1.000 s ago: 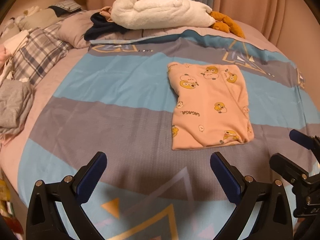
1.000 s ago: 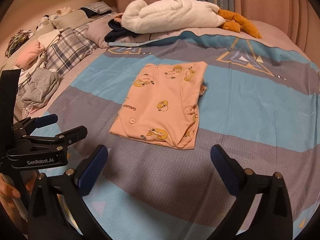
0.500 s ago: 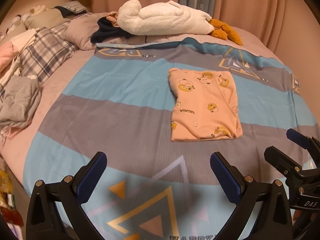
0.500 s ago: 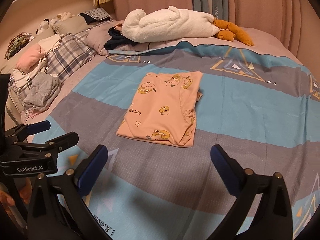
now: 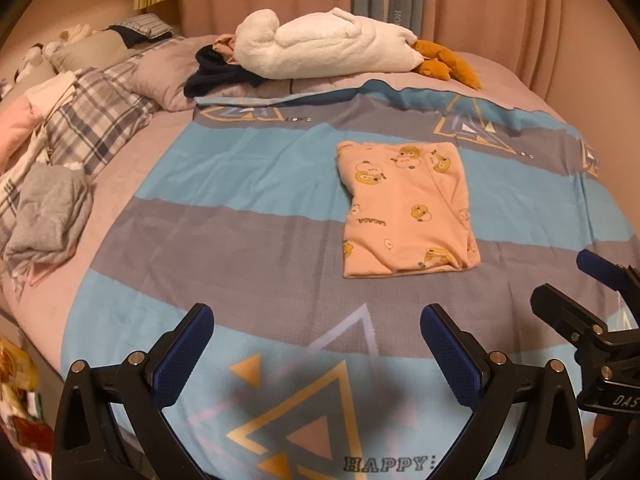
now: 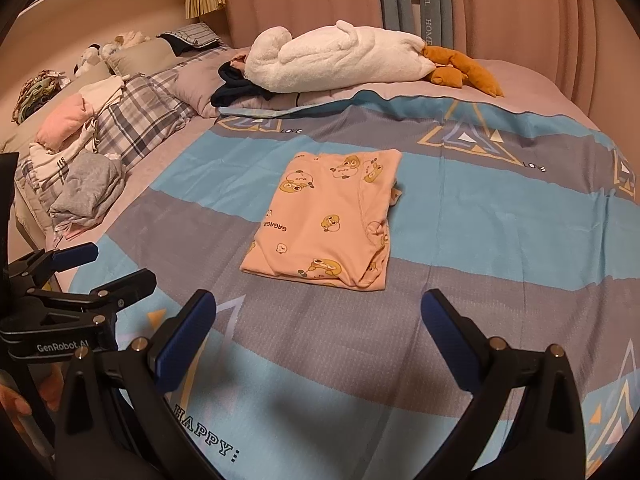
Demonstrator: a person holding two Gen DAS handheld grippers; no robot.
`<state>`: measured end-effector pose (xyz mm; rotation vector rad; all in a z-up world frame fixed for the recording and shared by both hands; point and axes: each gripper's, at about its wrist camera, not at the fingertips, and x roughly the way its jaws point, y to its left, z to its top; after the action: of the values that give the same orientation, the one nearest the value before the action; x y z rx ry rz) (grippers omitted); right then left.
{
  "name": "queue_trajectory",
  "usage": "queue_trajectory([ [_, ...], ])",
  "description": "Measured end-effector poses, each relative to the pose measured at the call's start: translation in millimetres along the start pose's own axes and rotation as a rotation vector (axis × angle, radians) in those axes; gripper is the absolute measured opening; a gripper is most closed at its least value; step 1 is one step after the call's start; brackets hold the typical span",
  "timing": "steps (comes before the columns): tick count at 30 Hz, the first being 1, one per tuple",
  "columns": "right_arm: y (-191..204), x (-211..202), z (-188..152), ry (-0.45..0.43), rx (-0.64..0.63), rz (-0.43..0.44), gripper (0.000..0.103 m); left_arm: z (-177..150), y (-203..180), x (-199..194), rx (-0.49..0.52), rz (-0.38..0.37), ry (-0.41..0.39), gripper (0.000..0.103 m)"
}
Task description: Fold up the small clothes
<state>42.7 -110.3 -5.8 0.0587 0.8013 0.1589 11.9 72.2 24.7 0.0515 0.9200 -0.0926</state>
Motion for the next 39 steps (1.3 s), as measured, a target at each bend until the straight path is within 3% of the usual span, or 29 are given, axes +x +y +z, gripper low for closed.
queue_trajectory([
  [39,-2,-2,12,0.0,-0.018,-0.03,0.103,7,-7,-4,0.023,-0.004,-0.001,0.102],
])
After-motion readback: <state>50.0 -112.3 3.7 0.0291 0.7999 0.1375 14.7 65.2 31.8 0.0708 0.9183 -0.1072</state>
